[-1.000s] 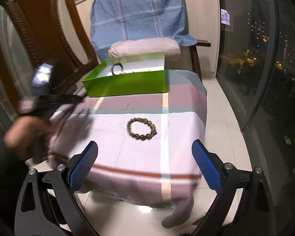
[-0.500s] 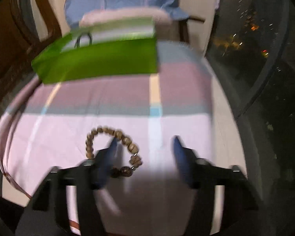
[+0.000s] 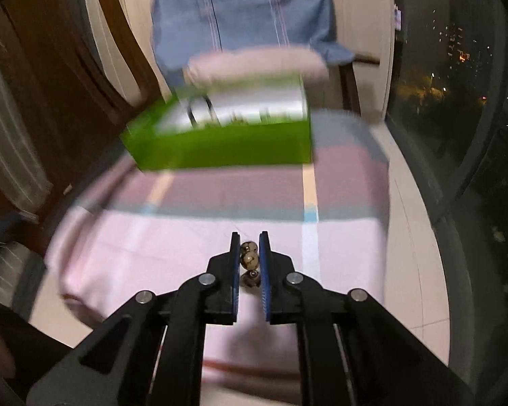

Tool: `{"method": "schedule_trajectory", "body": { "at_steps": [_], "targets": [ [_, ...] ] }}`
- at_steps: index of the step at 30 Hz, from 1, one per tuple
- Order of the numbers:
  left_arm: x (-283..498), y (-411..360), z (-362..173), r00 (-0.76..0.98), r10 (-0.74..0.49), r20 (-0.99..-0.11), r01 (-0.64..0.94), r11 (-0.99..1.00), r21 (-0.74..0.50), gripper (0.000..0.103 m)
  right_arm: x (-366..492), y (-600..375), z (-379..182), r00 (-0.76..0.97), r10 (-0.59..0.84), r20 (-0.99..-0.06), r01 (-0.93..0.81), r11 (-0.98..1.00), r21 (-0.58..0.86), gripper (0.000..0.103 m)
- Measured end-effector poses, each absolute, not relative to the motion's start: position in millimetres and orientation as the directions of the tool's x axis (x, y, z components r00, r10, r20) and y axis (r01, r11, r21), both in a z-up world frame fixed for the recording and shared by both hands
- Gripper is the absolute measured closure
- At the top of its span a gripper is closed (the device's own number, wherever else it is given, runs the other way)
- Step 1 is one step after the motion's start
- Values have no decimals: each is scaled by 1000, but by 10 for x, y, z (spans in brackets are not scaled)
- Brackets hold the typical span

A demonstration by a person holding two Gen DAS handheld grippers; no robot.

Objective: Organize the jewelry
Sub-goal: 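Grasp the brown bead bracelet with the right tool while the left tool lifts the ring, then carry the ring and brown bracelet over the green box with both tools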

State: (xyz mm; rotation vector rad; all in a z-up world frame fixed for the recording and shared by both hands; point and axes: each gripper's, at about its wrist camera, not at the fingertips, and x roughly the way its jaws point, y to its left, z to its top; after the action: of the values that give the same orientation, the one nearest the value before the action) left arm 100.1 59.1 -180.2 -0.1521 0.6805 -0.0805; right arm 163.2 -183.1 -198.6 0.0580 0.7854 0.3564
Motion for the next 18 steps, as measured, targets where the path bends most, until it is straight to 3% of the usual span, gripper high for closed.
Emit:
{"method": "schedule_trajectory", "body": {
  "at_steps": [7, 18],
  "targets": [
    [1007, 445, -1741, 776, -95, -623, 23, 992, -122, 82, 1124, -2053, -1356, 737, 369, -566, -310, 929, 202, 92],
    [906, 238, -1521, 785, -56, -617, 18, 998, -67, 82, 869, -2090, -1408, 726, 394, -564, -337, 918, 207, 92]
  ]
}}
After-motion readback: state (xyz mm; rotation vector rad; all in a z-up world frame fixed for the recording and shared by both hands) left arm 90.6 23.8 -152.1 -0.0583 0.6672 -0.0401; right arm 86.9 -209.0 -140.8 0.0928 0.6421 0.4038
